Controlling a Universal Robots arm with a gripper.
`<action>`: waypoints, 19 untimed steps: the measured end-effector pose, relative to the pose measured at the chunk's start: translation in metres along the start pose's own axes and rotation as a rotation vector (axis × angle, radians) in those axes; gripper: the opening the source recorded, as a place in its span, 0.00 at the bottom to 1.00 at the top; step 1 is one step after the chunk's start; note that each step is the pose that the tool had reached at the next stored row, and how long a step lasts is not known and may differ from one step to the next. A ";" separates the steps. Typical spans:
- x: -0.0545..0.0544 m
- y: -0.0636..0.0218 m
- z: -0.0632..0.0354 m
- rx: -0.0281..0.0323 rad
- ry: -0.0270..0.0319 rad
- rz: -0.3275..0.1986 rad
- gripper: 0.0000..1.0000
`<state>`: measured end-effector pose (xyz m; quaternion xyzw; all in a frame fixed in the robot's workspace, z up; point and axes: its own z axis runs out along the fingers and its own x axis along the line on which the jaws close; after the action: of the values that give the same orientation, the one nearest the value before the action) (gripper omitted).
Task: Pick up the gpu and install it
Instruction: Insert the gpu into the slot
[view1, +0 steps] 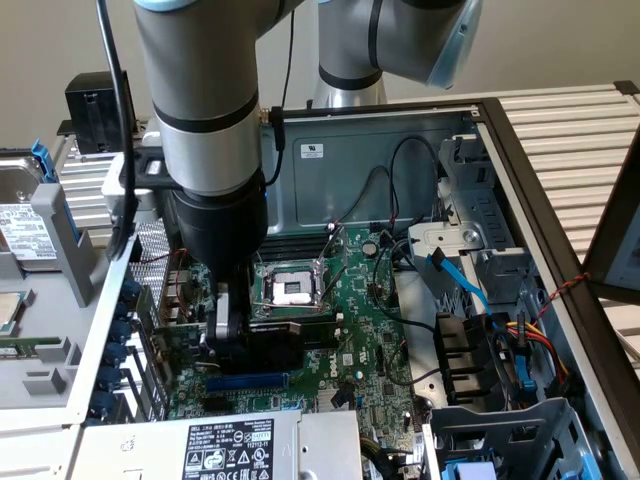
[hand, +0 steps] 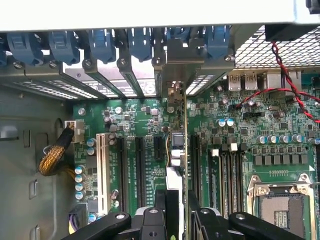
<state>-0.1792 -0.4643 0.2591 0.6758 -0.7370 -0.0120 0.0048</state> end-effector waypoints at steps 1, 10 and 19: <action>0.000 0.0000 0.0000 -0.0002 0.0000 0.001 0.27; 0.000 -0.0002 0.0008 -0.0006 0.0022 0.002 0.27; -0.001 0.0000 0.0022 -0.0005 0.0032 0.002 0.27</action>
<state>-0.1791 -0.4631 0.2569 0.6752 -0.7375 -0.0111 0.0061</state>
